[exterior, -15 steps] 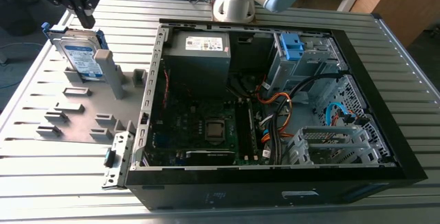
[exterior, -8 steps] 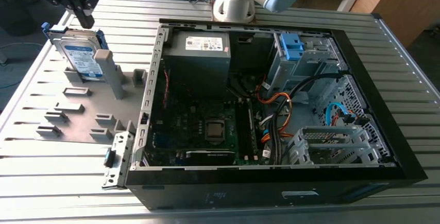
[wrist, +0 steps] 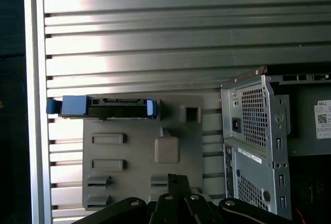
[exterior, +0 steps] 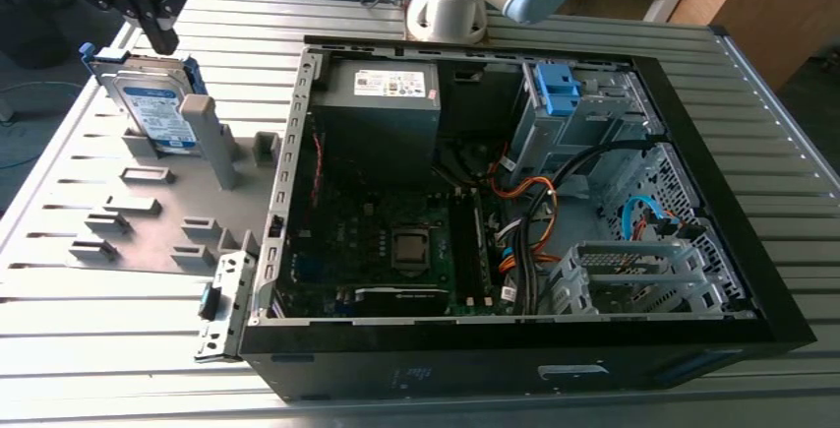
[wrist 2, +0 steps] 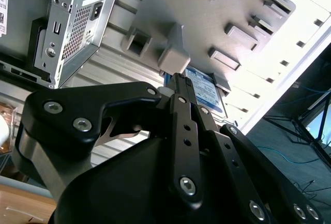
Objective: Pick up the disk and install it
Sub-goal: 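Reach for the disk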
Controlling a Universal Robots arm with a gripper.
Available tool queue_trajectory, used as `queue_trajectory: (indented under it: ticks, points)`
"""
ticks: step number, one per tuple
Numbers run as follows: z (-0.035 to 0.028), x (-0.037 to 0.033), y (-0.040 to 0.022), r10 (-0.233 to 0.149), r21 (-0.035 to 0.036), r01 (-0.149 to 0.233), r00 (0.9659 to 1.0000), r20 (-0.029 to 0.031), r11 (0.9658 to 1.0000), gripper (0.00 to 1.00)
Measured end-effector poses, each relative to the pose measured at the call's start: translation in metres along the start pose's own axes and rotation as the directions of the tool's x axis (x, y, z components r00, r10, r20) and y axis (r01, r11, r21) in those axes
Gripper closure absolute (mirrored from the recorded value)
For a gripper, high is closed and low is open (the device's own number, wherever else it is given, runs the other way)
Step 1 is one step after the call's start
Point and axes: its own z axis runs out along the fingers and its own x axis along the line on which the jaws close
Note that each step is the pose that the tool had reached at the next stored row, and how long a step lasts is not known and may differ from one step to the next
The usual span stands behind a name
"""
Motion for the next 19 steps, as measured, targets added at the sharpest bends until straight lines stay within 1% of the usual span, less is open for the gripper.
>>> queue_trajectory:
  ticks: [19]
  points:
    - [0.0001, 0.004, -0.0003, 0.0, 0.0, 0.0, 1.0, 0.0, 1.0, 0.89]
